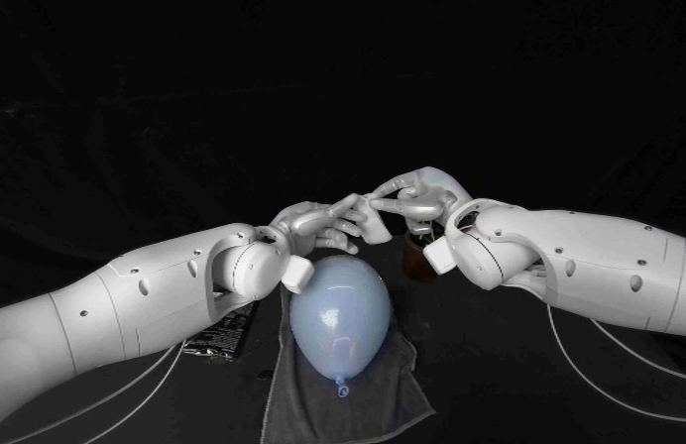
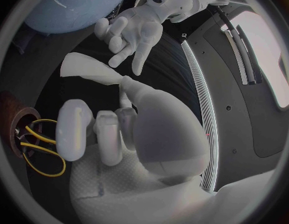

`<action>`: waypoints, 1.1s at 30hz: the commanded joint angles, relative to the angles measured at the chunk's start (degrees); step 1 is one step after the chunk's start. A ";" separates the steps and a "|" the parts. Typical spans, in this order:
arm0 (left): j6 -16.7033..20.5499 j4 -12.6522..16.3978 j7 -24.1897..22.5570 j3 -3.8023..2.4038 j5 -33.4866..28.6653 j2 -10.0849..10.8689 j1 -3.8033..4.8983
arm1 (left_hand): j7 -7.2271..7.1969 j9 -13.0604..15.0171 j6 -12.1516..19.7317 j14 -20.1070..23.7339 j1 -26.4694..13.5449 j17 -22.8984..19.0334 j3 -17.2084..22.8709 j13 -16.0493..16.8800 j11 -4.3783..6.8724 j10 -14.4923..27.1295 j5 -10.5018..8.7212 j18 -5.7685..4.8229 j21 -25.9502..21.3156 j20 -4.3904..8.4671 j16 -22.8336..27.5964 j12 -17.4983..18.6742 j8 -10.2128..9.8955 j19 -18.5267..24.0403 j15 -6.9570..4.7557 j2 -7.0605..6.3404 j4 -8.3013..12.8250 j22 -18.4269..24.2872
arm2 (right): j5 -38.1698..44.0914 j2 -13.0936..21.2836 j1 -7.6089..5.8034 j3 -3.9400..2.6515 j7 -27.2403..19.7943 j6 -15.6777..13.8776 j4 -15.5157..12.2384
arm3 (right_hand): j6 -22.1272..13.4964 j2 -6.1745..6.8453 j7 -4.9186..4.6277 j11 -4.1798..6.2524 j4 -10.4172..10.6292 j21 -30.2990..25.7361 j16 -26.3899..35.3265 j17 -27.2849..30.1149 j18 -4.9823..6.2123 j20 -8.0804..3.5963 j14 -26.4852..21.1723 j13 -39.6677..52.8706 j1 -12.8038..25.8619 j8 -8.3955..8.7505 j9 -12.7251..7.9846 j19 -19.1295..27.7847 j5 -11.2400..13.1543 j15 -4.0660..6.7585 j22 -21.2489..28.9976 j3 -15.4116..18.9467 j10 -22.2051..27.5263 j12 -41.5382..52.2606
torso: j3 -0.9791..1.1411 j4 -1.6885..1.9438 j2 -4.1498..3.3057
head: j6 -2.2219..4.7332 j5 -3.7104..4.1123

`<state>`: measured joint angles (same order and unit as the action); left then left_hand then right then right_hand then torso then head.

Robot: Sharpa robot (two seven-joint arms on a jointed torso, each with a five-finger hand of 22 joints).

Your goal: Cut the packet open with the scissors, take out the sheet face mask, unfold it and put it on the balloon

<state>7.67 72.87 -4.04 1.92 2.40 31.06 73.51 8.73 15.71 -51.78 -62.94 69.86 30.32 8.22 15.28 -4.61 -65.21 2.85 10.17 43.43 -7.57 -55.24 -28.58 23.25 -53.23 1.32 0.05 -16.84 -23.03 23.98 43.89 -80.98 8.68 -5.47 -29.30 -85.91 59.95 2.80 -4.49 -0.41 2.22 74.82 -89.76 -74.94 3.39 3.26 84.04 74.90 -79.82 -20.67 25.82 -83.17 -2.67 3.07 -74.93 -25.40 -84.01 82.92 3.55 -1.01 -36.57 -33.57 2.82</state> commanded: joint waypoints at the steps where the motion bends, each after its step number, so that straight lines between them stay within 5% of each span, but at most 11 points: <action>1: 1.06 -0.08 -0.41 -0.11 -2.86 -0.49 0.09 | 0.02 -0.06 -0.40 -0.87 -0.26 -0.01 -0.49 0.17 0.04 -0.56 -0.09 -0.02 0.08 -0.34 -0.06 -0.35 -0.43 -0.27 -0.13 -0.30 0.03 -0.04 | 1.06 -0.15 -0.04 -0.04 0.16 1.12 -0.40 | 0.15 -0.49 0.14 0.34 0.07 -0.08 -0.24 -15.06 -0.13 -0.31 5.96 9.58 0.25 -0.17 0.08 0.04 -0.13 0.28 -10.34 -0.23 -1.98 0.19 | -0.07 0.00 -0.01 | 0.13 -0.06; 15: 4.54 -0.17 -3.27 -0.26 -6.37 -0.73 0.08 | -0.88 0.31 -2.19 -5.72 -1.84 1.60 -2.22 1.99 0.97 -2.23 -0.08 0.38 3.41 0.40 -4.14 -2.59 -0.25 -2.99 -1.22 0.97 0.00 -1.80 | 1.73 -0.43 0.00 -0.02 0.71 2.14 -1.12 | 0.15 -0.49 0.14 0.34 0.07 -0.08 -0.24 -15.06 -0.13 -0.31 5.96 9.58 0.25 -0.17 0.08 0.04 -0.13 0.28 -10.34 -0.23 -1.98 0.19 | -0.07 0.04 -0.03 | -0.15 -0.05; 18: 4.71 -0.08 -3.45 -0.27 -6.57 -0.66 0.08 | -1.20 0.78 -2.50 -9.33 -1.91 9.32 -3.00 3.21 1.32 -2.18 -0.09 0.32 5.70 1.11 -10.02 -4.17 0.21 -3.68 -1.59 1.20 -0.06 -3.22 | 1.83 -0.45 0.00 -0.02 0.78 2.27 -1.15 | 0.15 -0.49 0.14 0.34 0.07 -0.08 -0.24 -15.06 -0.13 -0.31 5.96 9.58 0.25 -0.17 0.08 0.04 -0.13 0.28 -10.34 -0.23 -1.98 0.19 | -0.09 0.00 -0.03 | -0.22 -0.09; 23: 4.74 -0.07 -3.49 -0.28 -6.68 -0.58 0.07 | -1.63 1.67 -2.80 -11.35 -1.18 14.68 -3.74 4.88 1.75 -1.95 -0.06 0.29 8.03 1.62 -14.16 -6.42 1.15 -3.48 -1.96 1.30 0.02 -4.78 | 2.04 -0.49 0.01 -0.02 0.87 2.44 -1.19 | 0.02 -0.42 0.14 0.34 -0.07 -0.23 -0.24 -15.06 -0.10 -0.32 5.96 9.63 0.38 -0.38 0.17 0.10 -0.14 0.28 -10.31 -0.45 -2.02 0.24 | -0.08 0.03 -0.02 | -0.29 -0.11; 33: 4.14 0.01 -3.46 -0.29 -6.15 -0.42 0.07 | -2.29 3.44 -2.56 -11.36 9.14 16.53 -1.42 7.26 2.46 -0.27 -0.04 0.26 10.93 1.88 -16.34 -9.12 2.67 -1.61 -2.57 -1.53 1.02 -6.97 | 2.33 -0.60 0.02 -0.02 1.08 2.60 -1.14 | 0.02 -0.42 0.14 0.34 -0.07 -0.23 -0.24 -15.06 -0.10 -0.32 5.96 9.63 0.38 -0.38 0.17 0.10 -0.14 0.28 -10.31 -0.45 -2.02 0.24 | -0.05 0.01 0.01 | -0.42 -0.11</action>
<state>12.10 72.69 -6.46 1.71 -3.56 30.68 73.50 6.84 19.03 -54.44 -74.37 78.16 46.98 6.44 22.48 -2.02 -65.93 2.85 10.07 54.09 -5.53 -71.39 -37.45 25.60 -55.26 -1.02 -1.18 -15.84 -29.84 25.46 43.36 -80.95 8.70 -4.41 -27.74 -86.99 59.74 2.79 -4.47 -0.50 2.05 74.82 -89.80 -74.95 3.26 3.28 84.01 74.92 -79.35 -20.86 25.93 -83.15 -2.63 3.04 -74.94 -25.55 -83.90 82.82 3.48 -0.98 -36.57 -33.98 2.70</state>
